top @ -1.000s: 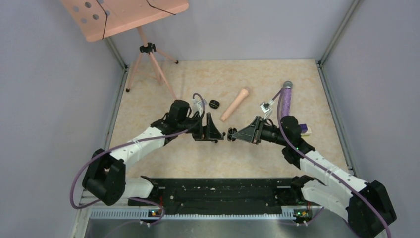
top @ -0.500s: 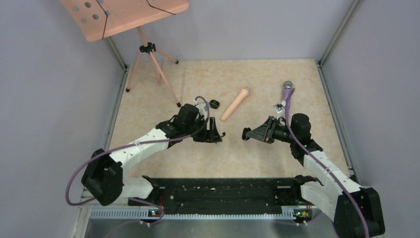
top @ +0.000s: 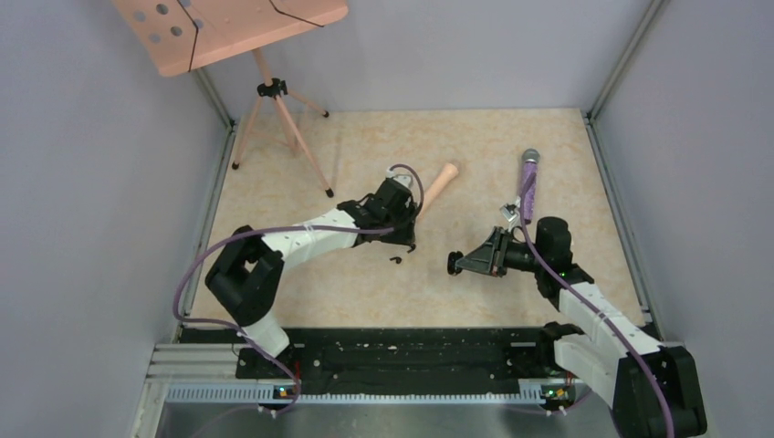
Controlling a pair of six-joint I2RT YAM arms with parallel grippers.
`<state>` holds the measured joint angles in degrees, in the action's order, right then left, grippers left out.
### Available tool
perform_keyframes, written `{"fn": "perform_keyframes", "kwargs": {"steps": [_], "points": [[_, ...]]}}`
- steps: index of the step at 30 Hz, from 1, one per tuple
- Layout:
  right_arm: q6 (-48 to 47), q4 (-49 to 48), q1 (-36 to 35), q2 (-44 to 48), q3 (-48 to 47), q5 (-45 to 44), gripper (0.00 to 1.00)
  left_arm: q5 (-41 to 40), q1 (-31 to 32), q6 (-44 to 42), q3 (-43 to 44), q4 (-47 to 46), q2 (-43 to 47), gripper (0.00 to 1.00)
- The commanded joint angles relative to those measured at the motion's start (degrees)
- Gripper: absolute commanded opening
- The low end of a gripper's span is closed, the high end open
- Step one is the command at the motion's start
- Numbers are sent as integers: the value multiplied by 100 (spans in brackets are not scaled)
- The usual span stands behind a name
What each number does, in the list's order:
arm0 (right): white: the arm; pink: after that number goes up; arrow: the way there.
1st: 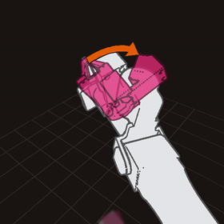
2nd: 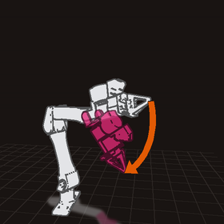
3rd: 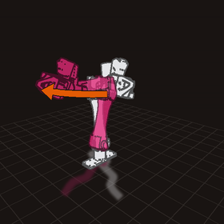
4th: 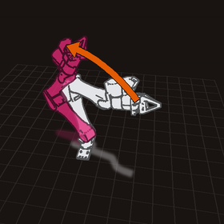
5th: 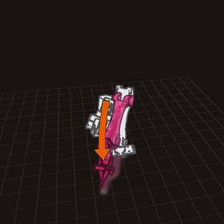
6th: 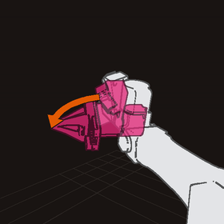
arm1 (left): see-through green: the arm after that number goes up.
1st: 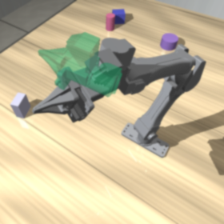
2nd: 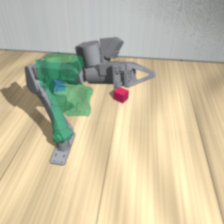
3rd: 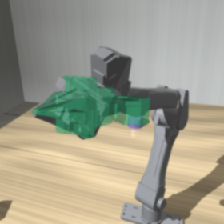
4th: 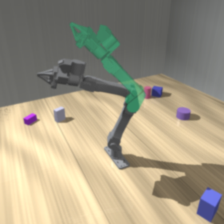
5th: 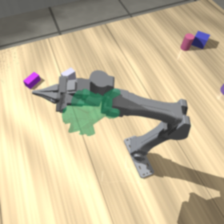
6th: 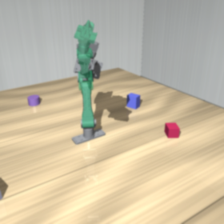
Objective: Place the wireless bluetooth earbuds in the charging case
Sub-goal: Move the right earbud to the center of the board.
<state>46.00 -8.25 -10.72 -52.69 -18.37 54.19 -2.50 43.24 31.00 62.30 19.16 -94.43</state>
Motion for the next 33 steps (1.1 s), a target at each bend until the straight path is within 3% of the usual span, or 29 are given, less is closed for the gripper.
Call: {"fn": "perform_keyframes", "kwargs": {"steps": [1,9,15,20,25,29,33], "points": [[-91,-153,54,92,-151,56,0,-599,238,-282,707,286,-442,51],[-98,56,91,267,-225,11,0,-543,246,-357,1156,434,-1204,45],[-91,191,102,381,-313,-5,0,-861,258,-215,623,588,-786,43],[-104,161,97,309,-357,-7,0,-437,260,-527,-40,321,-359,51],[-69,116,105,300,-344,-17,0,-172,290,-907,-113,422,-279,53],[-52,111,97,308,-337,-28,0,-140,329,-1023,-22,379,-504,51],[-41,127,97,357,-350,-40,0,-220,346,-982,189,423,-835,38]]}}
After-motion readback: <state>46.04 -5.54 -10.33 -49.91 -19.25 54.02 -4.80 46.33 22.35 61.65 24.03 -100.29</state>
